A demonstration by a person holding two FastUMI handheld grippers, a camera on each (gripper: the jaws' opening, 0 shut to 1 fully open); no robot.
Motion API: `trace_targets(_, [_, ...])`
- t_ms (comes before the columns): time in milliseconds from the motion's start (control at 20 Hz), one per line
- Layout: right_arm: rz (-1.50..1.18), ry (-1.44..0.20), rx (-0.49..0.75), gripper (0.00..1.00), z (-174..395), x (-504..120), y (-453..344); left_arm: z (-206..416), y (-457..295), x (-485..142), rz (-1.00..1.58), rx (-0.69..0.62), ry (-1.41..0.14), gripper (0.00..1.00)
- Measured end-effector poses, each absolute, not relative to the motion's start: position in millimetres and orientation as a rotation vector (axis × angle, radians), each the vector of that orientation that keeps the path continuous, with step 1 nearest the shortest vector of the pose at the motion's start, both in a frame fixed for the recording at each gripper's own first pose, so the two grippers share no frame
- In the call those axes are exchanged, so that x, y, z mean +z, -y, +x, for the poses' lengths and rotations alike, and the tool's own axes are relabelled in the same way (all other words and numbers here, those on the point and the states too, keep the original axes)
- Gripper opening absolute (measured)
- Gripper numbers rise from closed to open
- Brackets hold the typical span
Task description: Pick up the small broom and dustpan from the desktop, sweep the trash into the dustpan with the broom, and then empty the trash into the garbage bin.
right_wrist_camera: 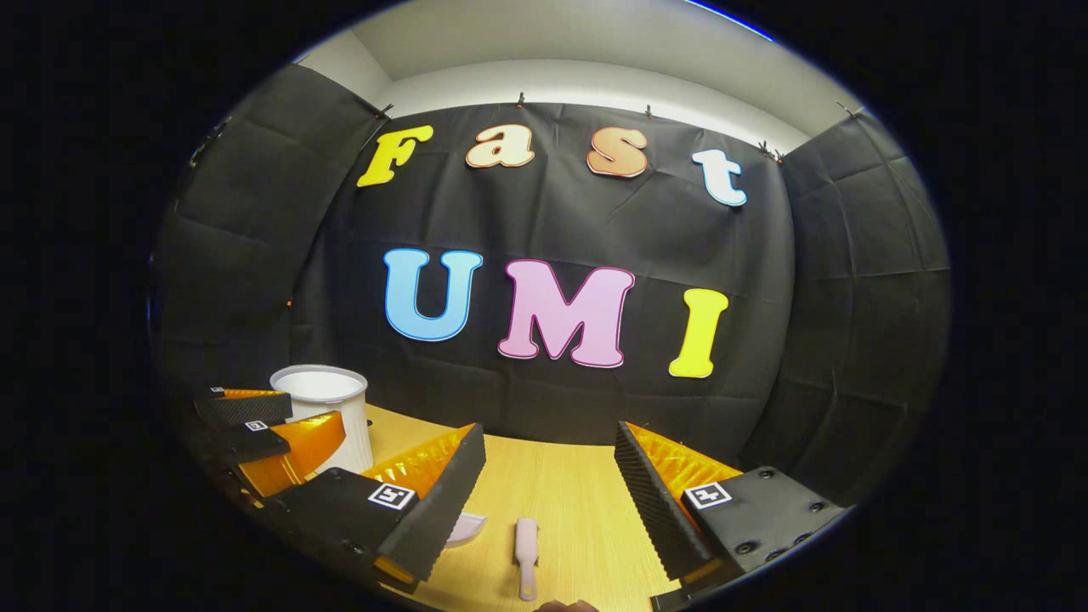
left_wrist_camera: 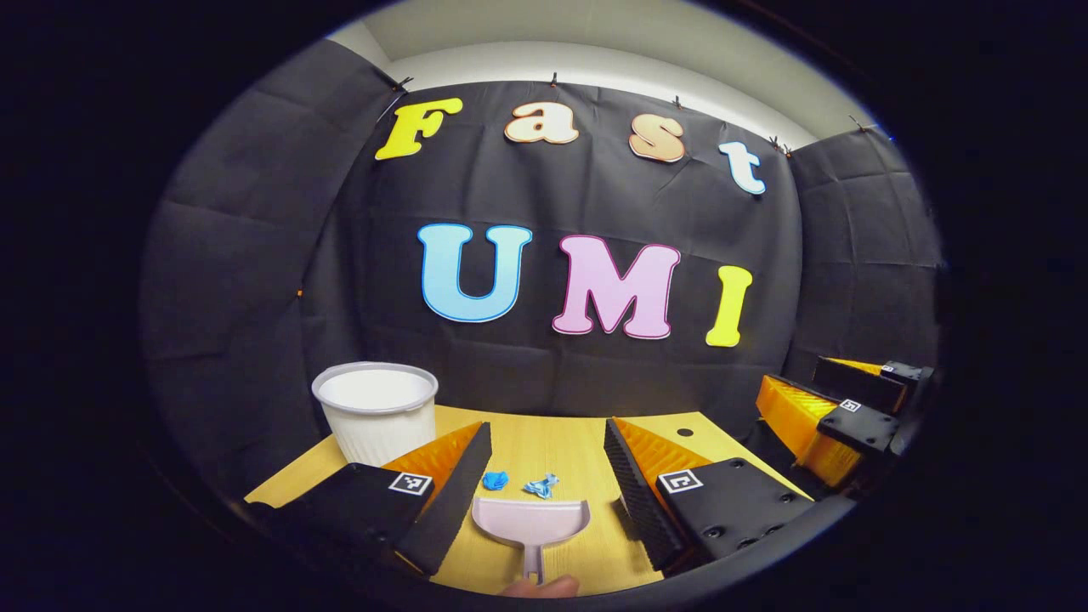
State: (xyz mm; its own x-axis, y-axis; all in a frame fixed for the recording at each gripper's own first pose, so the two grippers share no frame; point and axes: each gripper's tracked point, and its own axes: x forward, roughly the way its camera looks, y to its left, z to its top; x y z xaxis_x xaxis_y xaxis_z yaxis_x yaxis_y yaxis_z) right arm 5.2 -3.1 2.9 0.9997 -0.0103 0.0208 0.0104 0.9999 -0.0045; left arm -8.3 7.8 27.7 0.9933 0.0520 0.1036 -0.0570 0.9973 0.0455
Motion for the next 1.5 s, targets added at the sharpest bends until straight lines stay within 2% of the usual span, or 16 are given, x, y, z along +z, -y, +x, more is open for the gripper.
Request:
trace_targets(50, [-0.007, 0.024, -0.013, 0.94, 4.8, 3.8, 3.7, -8.8, -8.6, 29.4, 0.051, 0.056, 0.104, 0.79])
trace_targets(100, [-0.009, 0.023, -0.013, 0.99, 4.5, 2.3, 3.8, -8.8, -8.2, 28.1, 0.056, 0.057, 0.106, 0.79])
trace_targets(150, [-0.010, 0.021, -0.013, 0.94, 4.6, 2.0, 3.7, -9.0, -8.9, 28.8, 0.059, 0.059, 0.106, 0.79])
trace_targets(200, [-0.009, 0.015, -0.012, 0.99, 4.6, 0.0, 4.1, -9.5, -8.8, 27.1, 0.059, 0.059, 0.106, 0.79])
trace_targets(250, [-0.007, 0.010, -0.011, 0.94, 4.6, -1.2, 3.8, -9.4, -8.6, 26.3, 0.060, 0.059, 0.101, 0.79])
trace_targets(600, [-0.012, -0.004, -0.012, 0.94, 2.6, -5.0, 4.9, -7.8, -5.7, 22.9, 0.065, 0.053, 0.089, 0.79])
trace_targets(650, [-0.012, -0.003, -0.012, 0.99, 2.9, -4.7, 4.4, -8.0, -5.9, 24.0, 0.067, 0.053, 0.090, 0.79])
trace_targets(750, [-0.012, -0.003, -0.013, 0.99, 2.6, -4.9, 5.5, -8.4, -5.5, 24.9, 0.068, 0.052, 0.095, 0.79])
trace_targets(800, [-0.013, -0.002, -0.014, 0.94, 3.2, -4.1, 6.0, -9.0, -5.4, 24.1, 0.068, 0.053, 0.096, 0.79])
trace_targets(1150, [-0.014, -0.006, -0.021, 0.94, 1.9, -7.0, 10.8, -8.9, -3.7, 26.7, 0.084, 0.061, 0.103, 0.79])
trace_targets(1200, [-0.012, -0.006, -0.021, 0.99, 1.5, -6.9, 10.8, -9.5, -4.2, 26.3, 0.084, 0.065, 0.103, 0.79])
trace_targets(1250, [-0.012, -0.006, -0.022, 0.99, 1.3, -7.2, 11.2, -10.6, -4.0, 27.7, 0.084, 0.063, 0.106, 0.79])
trace_targets(1300, [-0.013, -0.006, -0.024, 0.94, -0.3, -7.9, 12.3, -11.4, -3.6, 26.9, 0.087, 0.064, 0.104, 0.79])
trace_targets(1500, [-0.008, 0.003, -0.025, 0.94, -2.3, -4.4, 13.0, -15.7, -6.6, 29.5, 0.087, 0.075, 0.112, 0.79])
